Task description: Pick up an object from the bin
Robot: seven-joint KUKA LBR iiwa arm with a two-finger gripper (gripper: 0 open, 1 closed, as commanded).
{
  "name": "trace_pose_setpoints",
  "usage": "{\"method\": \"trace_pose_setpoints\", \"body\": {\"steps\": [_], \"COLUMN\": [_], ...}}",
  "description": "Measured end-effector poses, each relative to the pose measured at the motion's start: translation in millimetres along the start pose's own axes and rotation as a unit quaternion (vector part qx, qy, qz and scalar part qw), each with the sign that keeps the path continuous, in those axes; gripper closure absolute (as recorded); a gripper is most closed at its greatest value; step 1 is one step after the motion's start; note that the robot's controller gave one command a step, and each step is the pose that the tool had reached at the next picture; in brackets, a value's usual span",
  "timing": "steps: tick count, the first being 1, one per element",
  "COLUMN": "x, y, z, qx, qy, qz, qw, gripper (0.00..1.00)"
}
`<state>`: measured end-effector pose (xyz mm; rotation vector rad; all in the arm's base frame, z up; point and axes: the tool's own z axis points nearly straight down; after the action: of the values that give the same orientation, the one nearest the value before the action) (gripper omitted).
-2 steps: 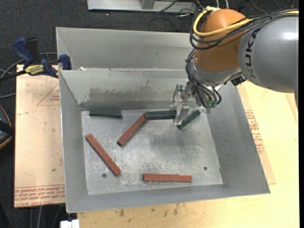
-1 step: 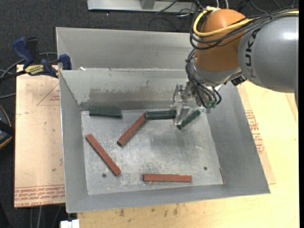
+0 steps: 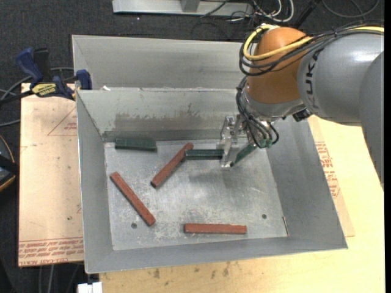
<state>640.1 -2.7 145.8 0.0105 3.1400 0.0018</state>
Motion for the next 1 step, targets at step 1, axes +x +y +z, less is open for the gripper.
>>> {"method": "trace_pose_setpoints", "body": {"steps": [1], "x": [0.0], "y": [0.1], "z": [0.0], "qx": [0.0], "qy": [0.0], "qz": [0.0], "qw": [1.0], "gripper": [1.0]}}
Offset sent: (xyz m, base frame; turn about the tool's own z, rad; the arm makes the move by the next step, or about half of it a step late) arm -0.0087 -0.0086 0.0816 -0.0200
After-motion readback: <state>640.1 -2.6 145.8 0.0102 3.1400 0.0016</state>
